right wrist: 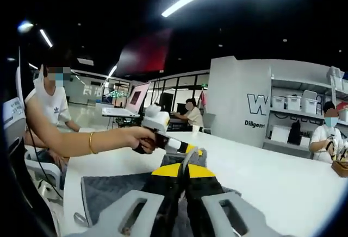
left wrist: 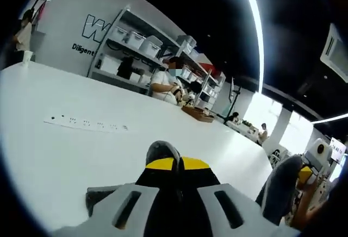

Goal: Open the folded towel by lifting each exposed corner and separating the folded layers until the towel lies flat within the target outline without major curled edges

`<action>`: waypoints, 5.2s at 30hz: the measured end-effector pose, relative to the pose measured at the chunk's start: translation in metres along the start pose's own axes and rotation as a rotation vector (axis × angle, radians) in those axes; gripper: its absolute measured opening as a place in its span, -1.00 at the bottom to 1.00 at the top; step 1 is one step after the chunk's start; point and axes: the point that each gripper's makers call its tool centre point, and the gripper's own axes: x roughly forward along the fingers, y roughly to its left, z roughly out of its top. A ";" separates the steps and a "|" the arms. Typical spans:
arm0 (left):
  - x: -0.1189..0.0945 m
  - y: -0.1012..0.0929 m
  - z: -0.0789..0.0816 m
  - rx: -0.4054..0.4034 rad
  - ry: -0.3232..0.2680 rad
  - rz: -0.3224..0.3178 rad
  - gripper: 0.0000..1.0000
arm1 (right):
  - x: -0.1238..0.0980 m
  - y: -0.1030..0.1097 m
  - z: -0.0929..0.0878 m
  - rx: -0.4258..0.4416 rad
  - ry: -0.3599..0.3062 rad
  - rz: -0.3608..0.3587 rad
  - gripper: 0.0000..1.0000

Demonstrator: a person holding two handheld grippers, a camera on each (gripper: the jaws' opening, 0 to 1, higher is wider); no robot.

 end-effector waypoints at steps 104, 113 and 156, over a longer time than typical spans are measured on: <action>0.256 -0.210 -0.113 0.308 0.227 -0.210 -0.96 | -0.238 -0.091 -0.096 0.240 -0.008 -0.537 -1.00; 0.266 -0.210 -0.122 0.309 0.246 -0.198 -0.88 | -0.244 -0.092 -0.108 0.264 0.009 -0.566 -1.00; 0.296 -0.191 -0.145 0.377 0.255 -0.159 -0.76 | -0.251 -0.099 -0.131 0.189 0.159 -0.626 -1.00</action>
